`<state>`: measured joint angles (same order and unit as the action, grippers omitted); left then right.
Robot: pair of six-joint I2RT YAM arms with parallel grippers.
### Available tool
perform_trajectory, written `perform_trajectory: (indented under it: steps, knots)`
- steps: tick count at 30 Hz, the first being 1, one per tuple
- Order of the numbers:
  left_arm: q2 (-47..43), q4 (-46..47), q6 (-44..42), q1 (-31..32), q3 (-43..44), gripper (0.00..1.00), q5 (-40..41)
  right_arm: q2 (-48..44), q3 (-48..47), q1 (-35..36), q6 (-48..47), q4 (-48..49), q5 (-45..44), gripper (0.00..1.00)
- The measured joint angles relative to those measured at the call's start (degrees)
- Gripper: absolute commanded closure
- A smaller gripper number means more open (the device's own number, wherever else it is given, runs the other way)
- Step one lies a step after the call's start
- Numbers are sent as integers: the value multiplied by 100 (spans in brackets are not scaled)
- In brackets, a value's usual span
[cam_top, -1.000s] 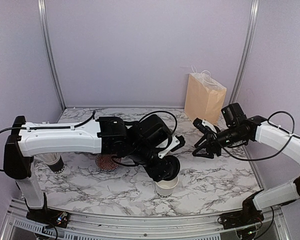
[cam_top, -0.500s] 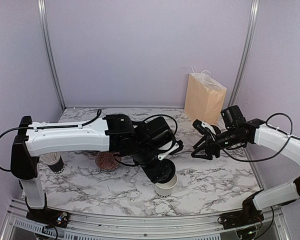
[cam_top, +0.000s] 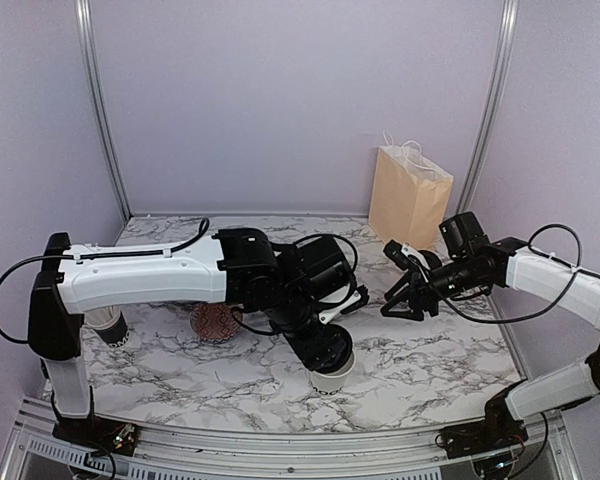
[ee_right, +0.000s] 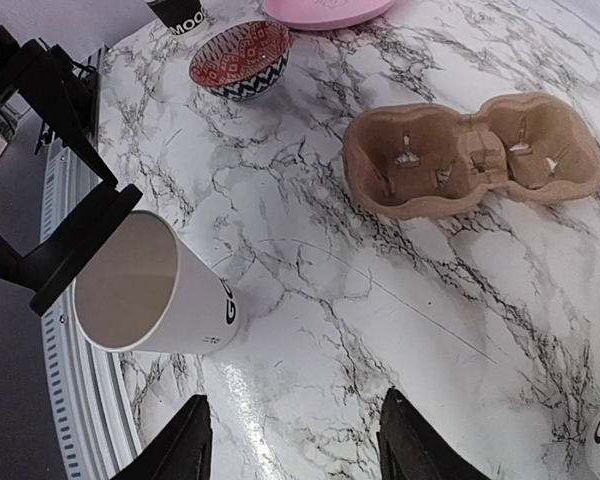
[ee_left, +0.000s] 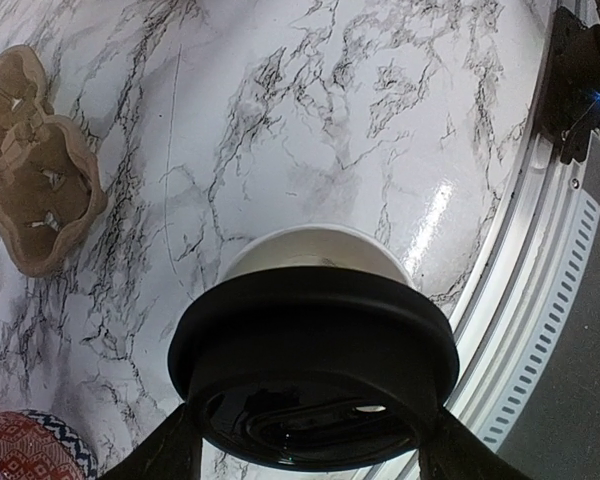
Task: Pack the takeout coffee
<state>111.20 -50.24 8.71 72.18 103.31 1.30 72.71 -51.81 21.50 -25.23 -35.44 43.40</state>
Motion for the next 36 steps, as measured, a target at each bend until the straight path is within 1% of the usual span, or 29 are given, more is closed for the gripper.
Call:
perform_trajectory:
  steps: [8, 10, 12, 15, 18, 22, 24, 25, 30, 36]
  knots:
    - [131, -94, -2, 0, 28, 34, -44, 26, 0, 0, -2, 0, 2, 45]
    - [151, -114, -2, 0, 70, 33, -50, 26, 0, 0, -2, 0, 2, 44]
    - [177, -111, -2, 0, 103, 31, -61, 37, 0, 0, -2, 0, 2, 40]
    - [254, -118, -2, -2, 199, 27, -109, 101, 0, 0, 28, -2, 7, 30]
    - [365, -114, 0, 0, 321, 23, -140, 236, 0, 0, 90, -31, 114, 26]
    - [588, -116, 37, 0, 444, 15, -190, 605, -2, 0, 109, -201, 483, 26]
    - [704, -105, 76, 0, 474, 3, -216, 739, -2, 0, 111, -256, 575, 26]
    - [730, -101, 81, 0, 514, 1, -210, 796, -2, 0, 114, -280, 614, 26]
    - [752, -116, 181, 4, 555, 1, -225, 850, -2, 0, 116, -321, 739, 26]
    - [708, -129, 295, 7, 555, 1, -59, 835, -2, 0, 118, -328, 754, 26]
